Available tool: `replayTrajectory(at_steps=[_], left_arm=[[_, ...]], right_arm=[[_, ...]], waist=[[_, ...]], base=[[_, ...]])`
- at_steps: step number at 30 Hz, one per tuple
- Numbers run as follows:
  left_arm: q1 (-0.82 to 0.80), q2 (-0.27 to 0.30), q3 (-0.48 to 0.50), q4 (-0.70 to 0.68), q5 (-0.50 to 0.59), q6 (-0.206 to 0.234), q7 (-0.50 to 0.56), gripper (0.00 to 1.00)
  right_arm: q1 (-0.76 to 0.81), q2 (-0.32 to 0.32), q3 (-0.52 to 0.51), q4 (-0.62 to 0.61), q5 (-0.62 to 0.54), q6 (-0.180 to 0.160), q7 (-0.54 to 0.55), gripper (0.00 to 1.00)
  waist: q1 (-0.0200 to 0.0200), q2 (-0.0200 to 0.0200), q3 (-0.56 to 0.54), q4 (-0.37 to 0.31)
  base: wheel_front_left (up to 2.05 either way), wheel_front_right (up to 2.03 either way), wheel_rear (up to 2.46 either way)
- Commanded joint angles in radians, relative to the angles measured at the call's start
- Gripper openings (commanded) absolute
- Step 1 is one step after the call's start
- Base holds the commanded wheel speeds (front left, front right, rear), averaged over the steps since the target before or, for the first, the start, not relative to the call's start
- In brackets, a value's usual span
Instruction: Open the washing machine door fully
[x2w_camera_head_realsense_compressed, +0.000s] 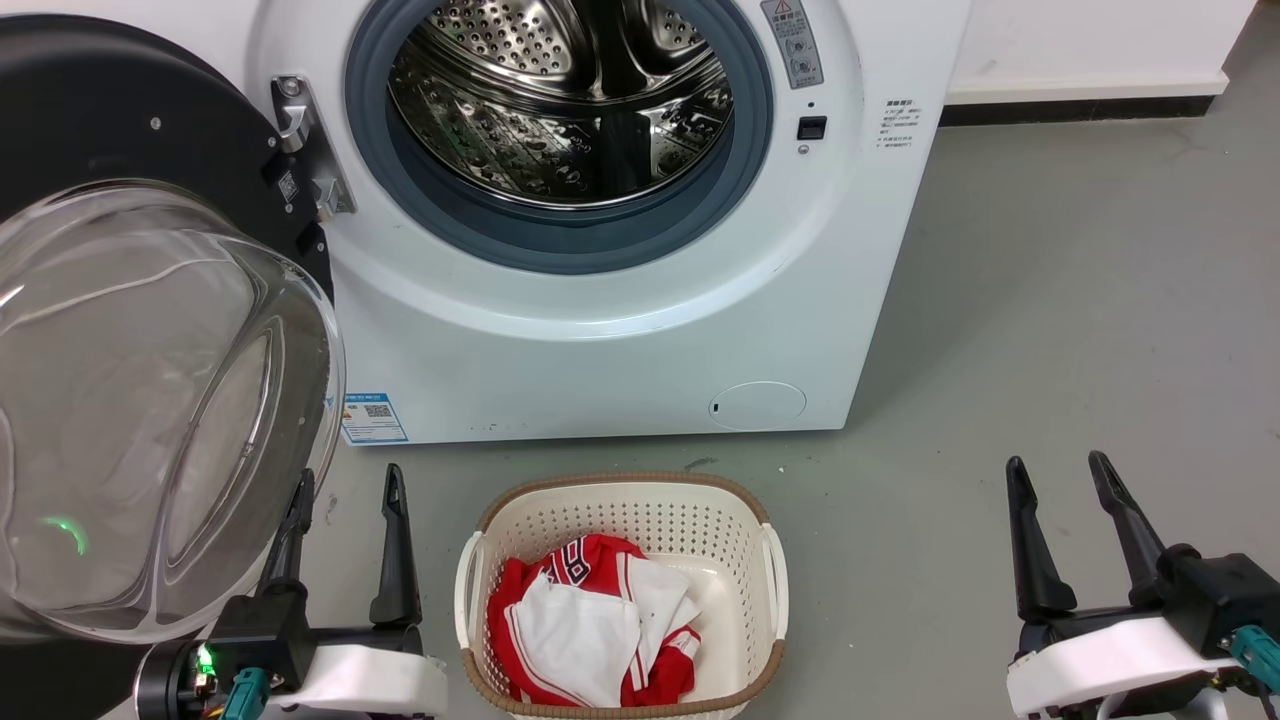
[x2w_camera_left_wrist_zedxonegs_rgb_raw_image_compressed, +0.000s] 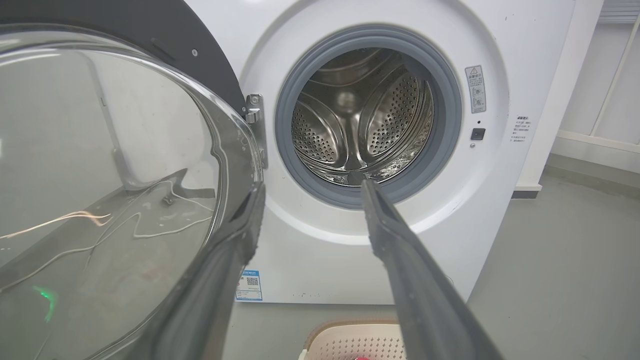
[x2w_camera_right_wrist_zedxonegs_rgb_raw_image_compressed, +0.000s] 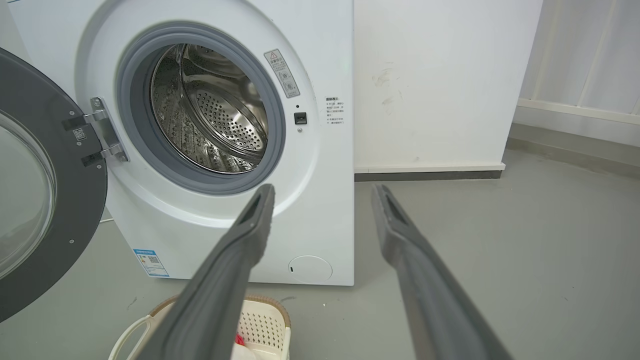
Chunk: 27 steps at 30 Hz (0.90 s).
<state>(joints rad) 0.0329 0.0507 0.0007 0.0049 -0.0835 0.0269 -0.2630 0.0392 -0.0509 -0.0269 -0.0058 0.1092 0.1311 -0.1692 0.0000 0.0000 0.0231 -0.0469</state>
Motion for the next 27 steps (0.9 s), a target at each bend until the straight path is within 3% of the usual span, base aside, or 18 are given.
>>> replayTrajectory(at_steps=[1,27], left_arm=[[0.001,0.0,0.001,0.005,-0.004,-0.004,-0.002,1.0],[0.011,0.0,0.02,0.012,-0.003,-0.016,-0.002,1.0]], right_arm=[[0.004,0.002,0.001,0.001,0.006,-0.001,0.001,1.0],[0.009,0.002,0.018,-0.001,0.016,-0.001,0.002,1.0]], waist=[[0.0,0.0,0.0,0.0],[0.0,0.0,0.005,0.014]], base=[[0.0,0.0,0.0],[0.0,0.0,0.0]])
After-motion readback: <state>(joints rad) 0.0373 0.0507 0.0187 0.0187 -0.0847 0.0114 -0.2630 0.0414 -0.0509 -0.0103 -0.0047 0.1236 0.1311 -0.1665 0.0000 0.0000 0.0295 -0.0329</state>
